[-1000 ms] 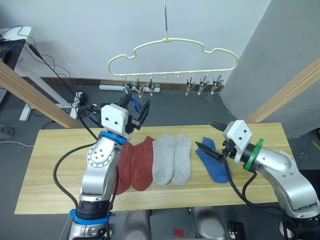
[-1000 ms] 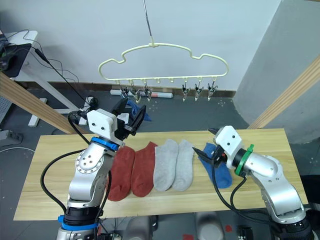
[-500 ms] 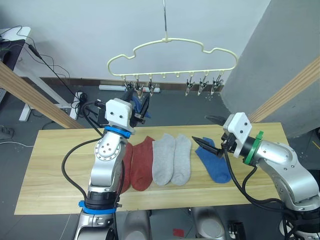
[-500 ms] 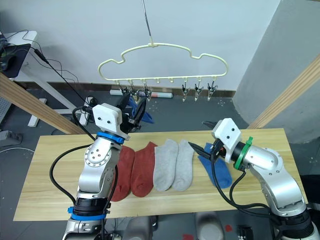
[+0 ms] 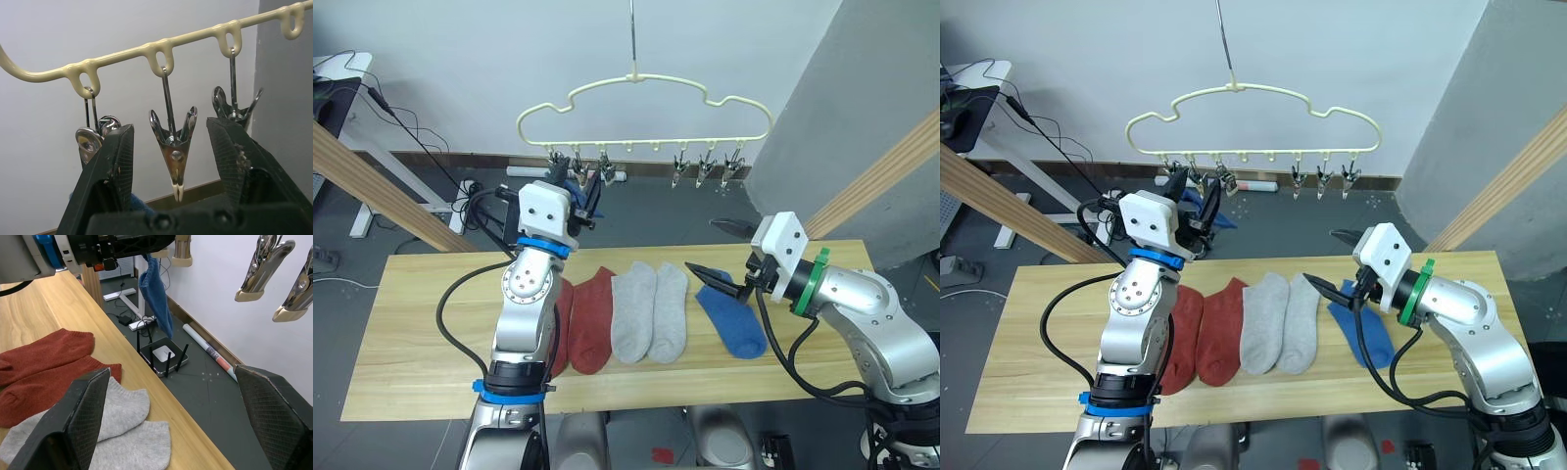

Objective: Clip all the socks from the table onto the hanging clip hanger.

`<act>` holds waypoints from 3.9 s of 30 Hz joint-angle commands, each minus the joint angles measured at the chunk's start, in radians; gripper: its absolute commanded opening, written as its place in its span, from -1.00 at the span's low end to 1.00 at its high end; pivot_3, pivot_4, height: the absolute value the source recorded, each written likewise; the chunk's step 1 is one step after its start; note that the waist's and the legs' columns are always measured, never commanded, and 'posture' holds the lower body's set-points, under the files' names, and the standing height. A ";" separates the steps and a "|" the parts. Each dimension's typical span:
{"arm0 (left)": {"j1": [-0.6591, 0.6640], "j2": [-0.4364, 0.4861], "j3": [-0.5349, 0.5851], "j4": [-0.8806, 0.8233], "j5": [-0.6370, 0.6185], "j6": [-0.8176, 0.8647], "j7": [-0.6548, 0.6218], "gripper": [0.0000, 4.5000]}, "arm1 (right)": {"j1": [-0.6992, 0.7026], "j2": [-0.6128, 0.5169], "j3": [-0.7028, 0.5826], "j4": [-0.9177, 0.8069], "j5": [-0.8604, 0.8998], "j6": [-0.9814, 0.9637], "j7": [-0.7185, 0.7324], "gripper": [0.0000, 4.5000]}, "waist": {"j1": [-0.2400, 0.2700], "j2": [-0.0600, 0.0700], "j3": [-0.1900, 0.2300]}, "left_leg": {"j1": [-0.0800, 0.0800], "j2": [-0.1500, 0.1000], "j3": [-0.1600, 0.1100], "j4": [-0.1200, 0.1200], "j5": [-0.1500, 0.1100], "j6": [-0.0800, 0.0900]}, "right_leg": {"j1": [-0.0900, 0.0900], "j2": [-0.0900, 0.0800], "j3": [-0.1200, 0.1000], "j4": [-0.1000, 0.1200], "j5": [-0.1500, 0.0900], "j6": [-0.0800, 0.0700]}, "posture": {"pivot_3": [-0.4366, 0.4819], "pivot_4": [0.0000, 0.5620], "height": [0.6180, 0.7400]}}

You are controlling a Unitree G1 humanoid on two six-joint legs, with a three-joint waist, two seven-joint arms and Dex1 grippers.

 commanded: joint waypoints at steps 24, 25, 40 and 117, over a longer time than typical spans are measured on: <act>-0.036 -0.001 0.003 -0.034 -0.004 -0.011 -0.006 -0.91 | 0.045 -0.014 0.037 0.023 -0.070 0.008 -0.043 0.89 | -0.010 0.000 0.000 | 0.000 0.000 0.000 0.000 0.000 0.000 | 0.000 0.000 0.000 0.000 0.000 0.000 | -0.60 0.36 0.88; -0.035 0.004 0.002 -0.039 -0.008 -0.005 -0.016 -0.91 | 0.061 -0.011 0.045 0.035 -0.086 0.021 -0.063 0.89 | -0.010 0.000 0.000 | 0.000 0.000 0.000 0.000 0.000 0.000 | 0.000 0.000 0.000 0.000 0.000 0.000 | -0.59 0.36 0.88; -0.041 0.069 0.011 -0.096 -0.152 0.130 -0.162 -0.91 | 0.086 0.124 0.189 0.506 -0.334 -0.152 -0.219 1.00 | -0.010 0.000 0.001 | 0.001 0.000 0.000 0.000 0.000 0.000 | 0.000 0.000 0.000 0.000 0.000 0.000 | -0.50 0.35 0.88; -0.052 0.134 0.120 -0.283 -0.532 0.630 -0.144 -0.19 | -0.440 0.491 0.368 0.747 -0.655 -0.633 -0.361 -1.00 | -0.010 -0.001 0.009 | 0.000 0.000 -0.001 0.000 0.000 0.000 | -0.001 -0.001 -0.001 0.003 0.000 0.000 | -0.46 0.32 0.88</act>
